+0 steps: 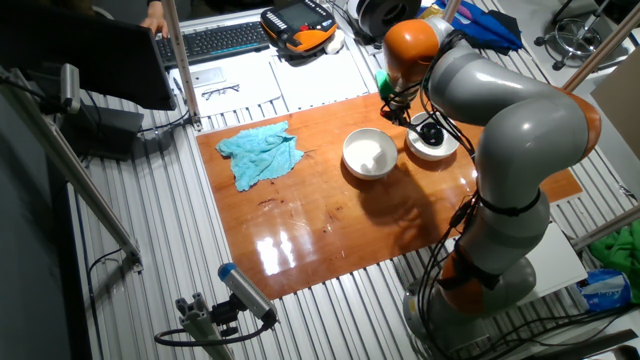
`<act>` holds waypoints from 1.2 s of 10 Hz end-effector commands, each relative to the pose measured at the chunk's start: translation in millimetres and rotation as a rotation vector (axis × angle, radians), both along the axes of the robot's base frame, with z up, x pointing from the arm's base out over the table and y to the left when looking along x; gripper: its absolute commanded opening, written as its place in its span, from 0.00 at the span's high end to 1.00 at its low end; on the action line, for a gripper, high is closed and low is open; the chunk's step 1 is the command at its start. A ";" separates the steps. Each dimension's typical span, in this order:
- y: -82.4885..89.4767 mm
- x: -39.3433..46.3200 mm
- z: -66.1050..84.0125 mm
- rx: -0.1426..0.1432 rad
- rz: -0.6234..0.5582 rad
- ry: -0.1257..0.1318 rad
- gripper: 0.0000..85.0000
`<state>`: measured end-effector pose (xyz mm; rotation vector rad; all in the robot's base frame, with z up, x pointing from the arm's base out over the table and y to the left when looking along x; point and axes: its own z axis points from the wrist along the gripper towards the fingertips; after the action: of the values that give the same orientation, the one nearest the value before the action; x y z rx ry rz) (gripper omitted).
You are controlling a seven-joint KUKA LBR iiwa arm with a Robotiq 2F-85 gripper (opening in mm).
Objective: Scoop water with a large spoon from one bowl to another
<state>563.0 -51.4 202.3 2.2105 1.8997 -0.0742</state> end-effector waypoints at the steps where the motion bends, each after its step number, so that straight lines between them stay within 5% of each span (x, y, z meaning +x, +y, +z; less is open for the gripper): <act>1: -1.7 -1.1 2.5 0.001 0.006 0.001 0.80; 4: -9.2 -7.7 13.6 0.011 0.048 0.014 0.80; 5: -8.7 -9.1 15.0 0.018 0.046 0.020 0.60; 12: -7.6 -9.7 8.8 0.027 0.059 0.024 0.60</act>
<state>553.8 -59.2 209.9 2.1786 1.9899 -0.0638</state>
